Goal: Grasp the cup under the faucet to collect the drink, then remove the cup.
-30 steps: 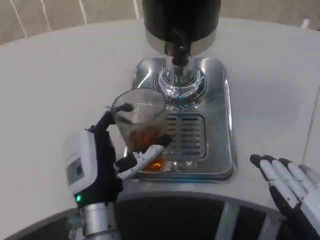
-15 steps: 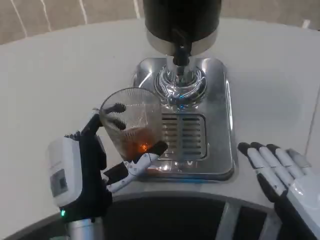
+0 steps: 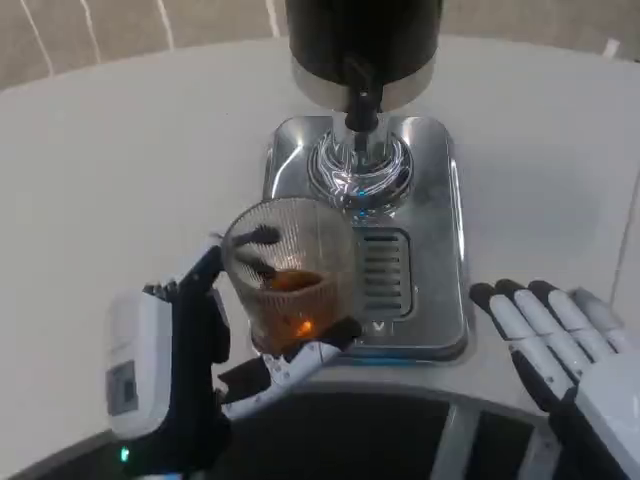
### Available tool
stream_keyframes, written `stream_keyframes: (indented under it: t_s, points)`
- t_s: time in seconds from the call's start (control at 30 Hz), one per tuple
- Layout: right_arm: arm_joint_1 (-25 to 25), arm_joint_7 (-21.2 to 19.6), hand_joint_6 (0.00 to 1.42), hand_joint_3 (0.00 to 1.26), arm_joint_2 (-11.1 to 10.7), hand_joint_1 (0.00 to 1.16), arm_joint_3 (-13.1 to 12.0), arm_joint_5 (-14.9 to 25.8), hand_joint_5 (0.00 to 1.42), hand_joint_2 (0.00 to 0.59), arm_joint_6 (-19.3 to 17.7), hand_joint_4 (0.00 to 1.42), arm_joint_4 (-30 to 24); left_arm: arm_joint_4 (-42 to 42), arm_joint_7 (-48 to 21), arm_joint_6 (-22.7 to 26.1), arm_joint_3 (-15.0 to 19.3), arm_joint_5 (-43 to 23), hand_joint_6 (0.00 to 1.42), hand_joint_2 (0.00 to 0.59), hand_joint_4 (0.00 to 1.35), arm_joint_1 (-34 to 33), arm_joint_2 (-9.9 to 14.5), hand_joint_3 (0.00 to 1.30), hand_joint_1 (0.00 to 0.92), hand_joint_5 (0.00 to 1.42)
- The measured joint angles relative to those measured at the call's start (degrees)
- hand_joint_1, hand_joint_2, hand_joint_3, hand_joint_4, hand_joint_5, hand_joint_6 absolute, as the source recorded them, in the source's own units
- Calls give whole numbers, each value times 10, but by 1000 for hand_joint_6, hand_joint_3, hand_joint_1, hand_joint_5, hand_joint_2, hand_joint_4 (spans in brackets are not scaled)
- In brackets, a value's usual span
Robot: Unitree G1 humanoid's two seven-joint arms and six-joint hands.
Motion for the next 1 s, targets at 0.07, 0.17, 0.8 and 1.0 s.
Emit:
stream_keyframes:
  t_s: [0.07,0.17,0.8,1.0]
  points:
    - [0,-2,0,0,0,721,-3,0,0,349,-2,0,-1,-12,-7,-5,-2,1,1424,69,1248,8,-3,1134,714,1363]
    - [0,-8,0,0,0,667,-8,-1,0,385,-4,0,-4,-27,-11,-14,-5,5,1424,69,1248,19,-6,1134,714,1363]
    - [60,-70,0,0,24,617,24,-36,0,391,-34,0,2,-104,-55,-52,-37,25,1424,76,1248,104,-9,1146,719,1363]
    - [78,-79,0,0,26,612,22,-36,0,399,-36,0,-1,-113,-63,-58,-43,26,1424,77,1248,118,-12,1146,722,1363]
